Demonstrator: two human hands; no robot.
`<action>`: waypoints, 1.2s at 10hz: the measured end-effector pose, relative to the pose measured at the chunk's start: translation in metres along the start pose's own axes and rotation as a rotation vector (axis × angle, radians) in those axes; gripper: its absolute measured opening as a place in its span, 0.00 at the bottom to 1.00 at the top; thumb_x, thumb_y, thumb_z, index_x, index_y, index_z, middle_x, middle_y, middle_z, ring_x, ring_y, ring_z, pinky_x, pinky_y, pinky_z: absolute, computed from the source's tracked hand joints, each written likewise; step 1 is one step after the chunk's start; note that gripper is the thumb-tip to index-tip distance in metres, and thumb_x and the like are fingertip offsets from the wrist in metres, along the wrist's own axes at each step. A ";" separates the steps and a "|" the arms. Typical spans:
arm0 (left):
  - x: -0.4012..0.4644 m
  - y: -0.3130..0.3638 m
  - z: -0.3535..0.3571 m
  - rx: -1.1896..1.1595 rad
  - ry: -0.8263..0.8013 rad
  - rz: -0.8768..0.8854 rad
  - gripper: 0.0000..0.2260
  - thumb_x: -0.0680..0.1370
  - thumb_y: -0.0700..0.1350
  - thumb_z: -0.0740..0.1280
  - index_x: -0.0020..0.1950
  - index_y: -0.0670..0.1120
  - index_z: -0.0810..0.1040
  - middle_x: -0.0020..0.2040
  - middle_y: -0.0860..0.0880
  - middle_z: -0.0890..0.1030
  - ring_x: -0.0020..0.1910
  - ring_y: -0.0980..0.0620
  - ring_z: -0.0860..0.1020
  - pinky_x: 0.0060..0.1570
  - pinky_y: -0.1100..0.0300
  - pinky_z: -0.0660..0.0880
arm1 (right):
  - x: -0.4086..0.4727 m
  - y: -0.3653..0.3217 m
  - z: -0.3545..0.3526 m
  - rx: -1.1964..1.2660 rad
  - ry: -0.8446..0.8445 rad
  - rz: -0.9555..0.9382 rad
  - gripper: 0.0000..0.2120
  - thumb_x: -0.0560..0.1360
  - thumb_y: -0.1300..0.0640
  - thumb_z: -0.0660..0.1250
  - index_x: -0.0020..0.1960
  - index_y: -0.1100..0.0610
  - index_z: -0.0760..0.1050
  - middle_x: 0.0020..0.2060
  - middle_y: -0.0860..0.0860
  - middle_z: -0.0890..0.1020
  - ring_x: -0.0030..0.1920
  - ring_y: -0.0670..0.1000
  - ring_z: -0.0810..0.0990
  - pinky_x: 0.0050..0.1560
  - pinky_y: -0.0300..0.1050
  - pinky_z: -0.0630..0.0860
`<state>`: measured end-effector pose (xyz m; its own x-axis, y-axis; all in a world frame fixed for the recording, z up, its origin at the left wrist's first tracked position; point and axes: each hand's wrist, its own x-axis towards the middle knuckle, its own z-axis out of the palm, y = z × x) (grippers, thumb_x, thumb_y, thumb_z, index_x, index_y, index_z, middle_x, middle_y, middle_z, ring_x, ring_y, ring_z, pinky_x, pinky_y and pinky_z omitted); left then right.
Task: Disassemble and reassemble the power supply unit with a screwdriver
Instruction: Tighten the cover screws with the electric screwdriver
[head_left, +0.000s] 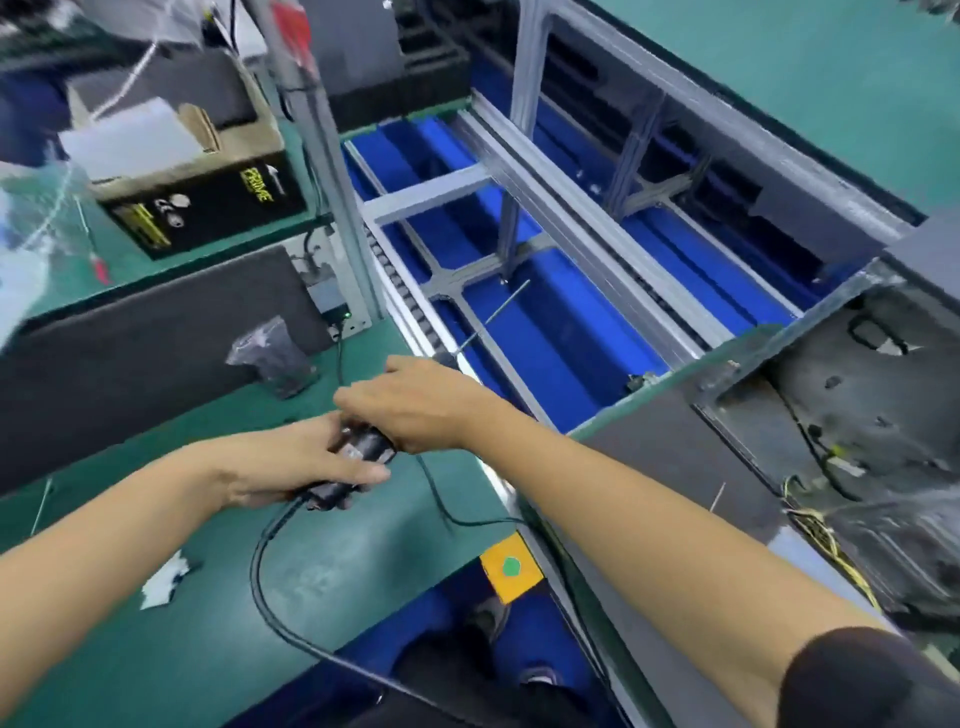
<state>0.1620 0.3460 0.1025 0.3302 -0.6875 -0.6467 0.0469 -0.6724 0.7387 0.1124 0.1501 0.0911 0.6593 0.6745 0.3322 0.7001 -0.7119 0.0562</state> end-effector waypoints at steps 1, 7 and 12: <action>-0.019 -0.026 0.008 -0.110 0.021 0.044 0.27 0.71 0.50 0.80 0.65 0.52 0.71 0.45 0.53 0.82 0.39 0.48 0.80 0.38 0.59 0.77 | 0.012 -0.017 0.022 -0.044 -0.078 0.043 0.28 0.67 0.59 0.71 0.61 0.54 0.60 0.45 0.50 0.80 0.42 0.52 0.79 0.50 0.48 0.70; -0.040 -0.218 -0.048 0.354 0.375 0.058 0.22 0.77 0.48 0.75 0.61 0.66 0.67 0.55 0.56 0.76 0.50 0.53 0.76 0.49 0.57 0.73 | -0.134 -0.135 0.129 0.135 -0.926 0.949 0.13 0.79 0.60 0.58 0.63 0.55 0.73 0.54 0.54 0.83 0.55 0.58 0.82 0.46 0.48 0.73; 0.010 -0.295 -0.052 0.462 0.095 0.234 0.23 0.77 0.44 0.73 0.70 0.50 0.71 0.57 0.53 0.69 0.58 0.60 0.69 0.59 0.69 0.66 | -0.026 -0.193 0.181 1.100 -0.673 1.520 0.04 0.80 0.62 0.58 0.47 0.55 0.66 0.41 0.54 0.77 0.33 0.52 0.78 0.32 0.40 0.76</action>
<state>0.2008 0.5513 -0.1120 0.3669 -0.8202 -0.4390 -0.4518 -0.5696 0.6866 0.0098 0.3053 -0.0984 0.5631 -0.1184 -0.8179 -0.7676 -0.4416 -0.4645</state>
